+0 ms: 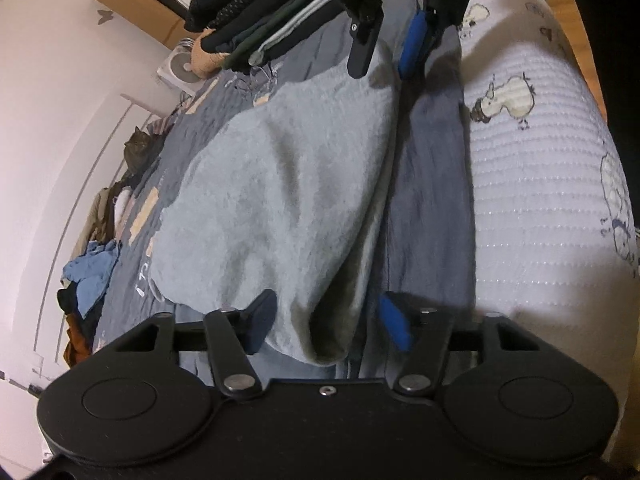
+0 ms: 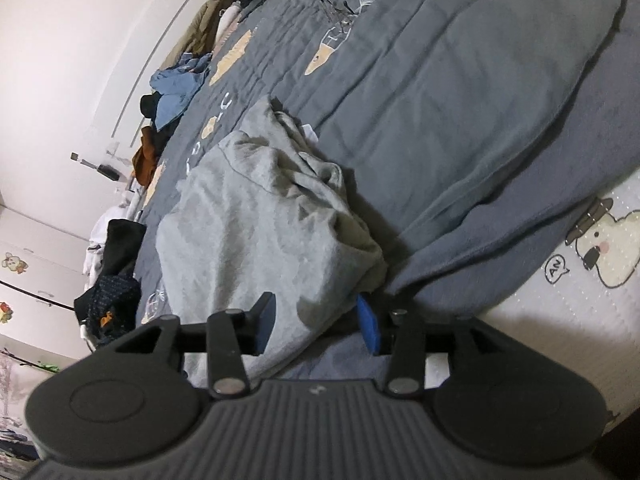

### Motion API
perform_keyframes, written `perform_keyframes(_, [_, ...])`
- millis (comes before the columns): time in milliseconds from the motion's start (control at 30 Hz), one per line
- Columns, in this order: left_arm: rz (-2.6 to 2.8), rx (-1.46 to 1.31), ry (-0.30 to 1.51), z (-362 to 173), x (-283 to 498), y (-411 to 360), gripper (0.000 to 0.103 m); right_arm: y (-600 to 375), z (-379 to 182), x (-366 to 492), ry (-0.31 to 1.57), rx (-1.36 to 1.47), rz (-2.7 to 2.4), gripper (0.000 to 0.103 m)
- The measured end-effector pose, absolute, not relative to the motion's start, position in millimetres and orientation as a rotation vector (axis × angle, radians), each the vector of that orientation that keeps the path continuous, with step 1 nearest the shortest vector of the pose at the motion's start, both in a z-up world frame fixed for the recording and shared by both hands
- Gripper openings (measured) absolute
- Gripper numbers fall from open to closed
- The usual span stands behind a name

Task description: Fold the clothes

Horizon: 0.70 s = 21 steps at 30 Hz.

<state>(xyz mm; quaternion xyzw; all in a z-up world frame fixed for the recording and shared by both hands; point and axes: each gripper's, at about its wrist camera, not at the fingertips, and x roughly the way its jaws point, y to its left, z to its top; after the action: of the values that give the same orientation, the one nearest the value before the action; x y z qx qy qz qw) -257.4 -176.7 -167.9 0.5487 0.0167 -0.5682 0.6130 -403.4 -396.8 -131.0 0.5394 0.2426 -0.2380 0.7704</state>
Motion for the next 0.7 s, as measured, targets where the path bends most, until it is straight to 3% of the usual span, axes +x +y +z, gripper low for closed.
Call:
perform_keyframes(100, [-1.291,1.232,0.053,-162,-251,-178,0.033,-398,-135,-401,0.524,1.177,-0.522,0.044])
perform_keyframes(200, [-1.274,1.188,0.057,-154,-247,-179,0.031,-399,-136,-401,0.504,1.194,-0.524,0.044])
perform_keyframes(700, [-1.249,1.296,0.025,-173,-254,-180,0.031,-400,-145,-393,0.461,1.239,-0.521,0.050])
